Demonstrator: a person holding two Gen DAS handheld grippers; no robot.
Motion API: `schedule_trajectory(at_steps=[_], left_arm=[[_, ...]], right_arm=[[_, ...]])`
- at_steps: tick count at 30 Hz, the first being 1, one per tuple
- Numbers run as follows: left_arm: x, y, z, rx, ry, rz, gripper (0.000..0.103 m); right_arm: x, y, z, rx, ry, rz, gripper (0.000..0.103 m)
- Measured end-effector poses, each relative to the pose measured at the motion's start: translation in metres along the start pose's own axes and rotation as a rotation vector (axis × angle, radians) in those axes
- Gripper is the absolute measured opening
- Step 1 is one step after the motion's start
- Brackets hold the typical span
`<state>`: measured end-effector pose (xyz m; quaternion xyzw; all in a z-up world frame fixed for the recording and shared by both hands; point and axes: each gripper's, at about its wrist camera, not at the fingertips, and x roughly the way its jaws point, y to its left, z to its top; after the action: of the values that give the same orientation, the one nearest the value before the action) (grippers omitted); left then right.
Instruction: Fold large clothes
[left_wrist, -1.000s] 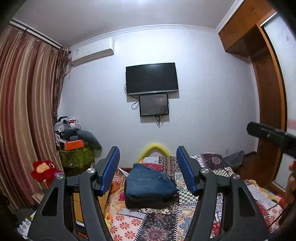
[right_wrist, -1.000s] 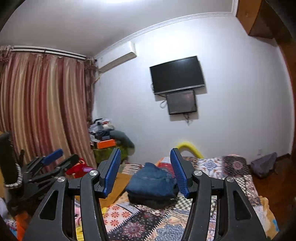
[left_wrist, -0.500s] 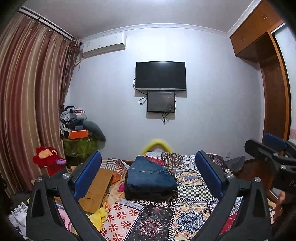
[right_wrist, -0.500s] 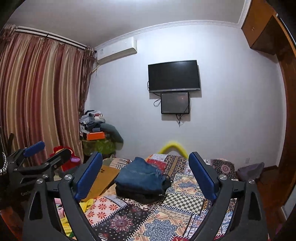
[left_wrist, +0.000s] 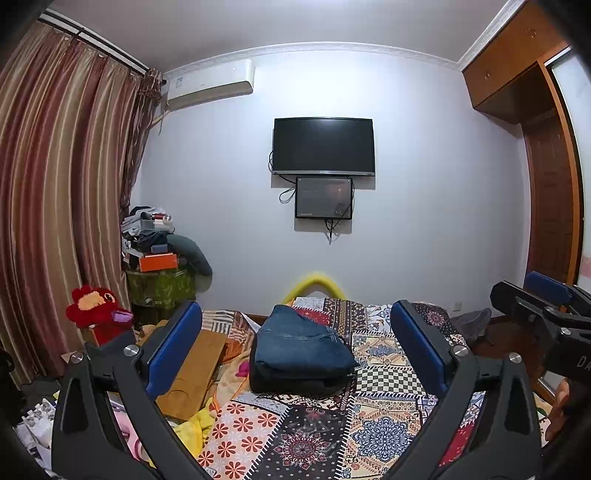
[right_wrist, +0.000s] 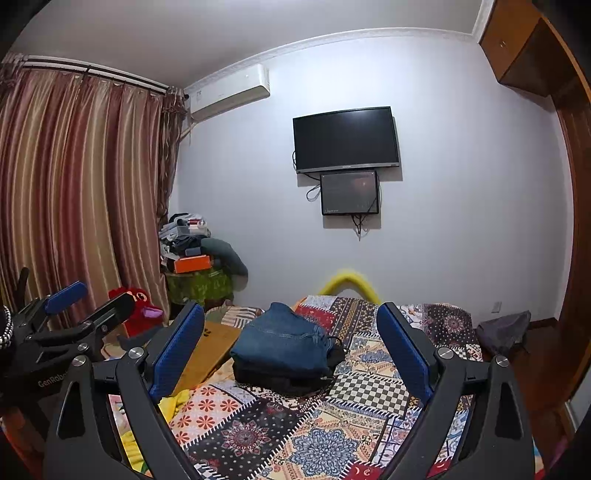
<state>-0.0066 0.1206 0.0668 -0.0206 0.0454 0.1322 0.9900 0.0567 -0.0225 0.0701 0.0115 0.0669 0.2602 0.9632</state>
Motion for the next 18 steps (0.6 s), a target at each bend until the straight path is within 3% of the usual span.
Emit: schedule_trajectory(at_steps=[18], left_arm=[[0.0036,-0.0027,-0.004,-0.004,0.015,0.003,0.103]], right_arm=[[-0.0026,-0.0045,0.0025,0.004,0.032,0.008,0.093]])
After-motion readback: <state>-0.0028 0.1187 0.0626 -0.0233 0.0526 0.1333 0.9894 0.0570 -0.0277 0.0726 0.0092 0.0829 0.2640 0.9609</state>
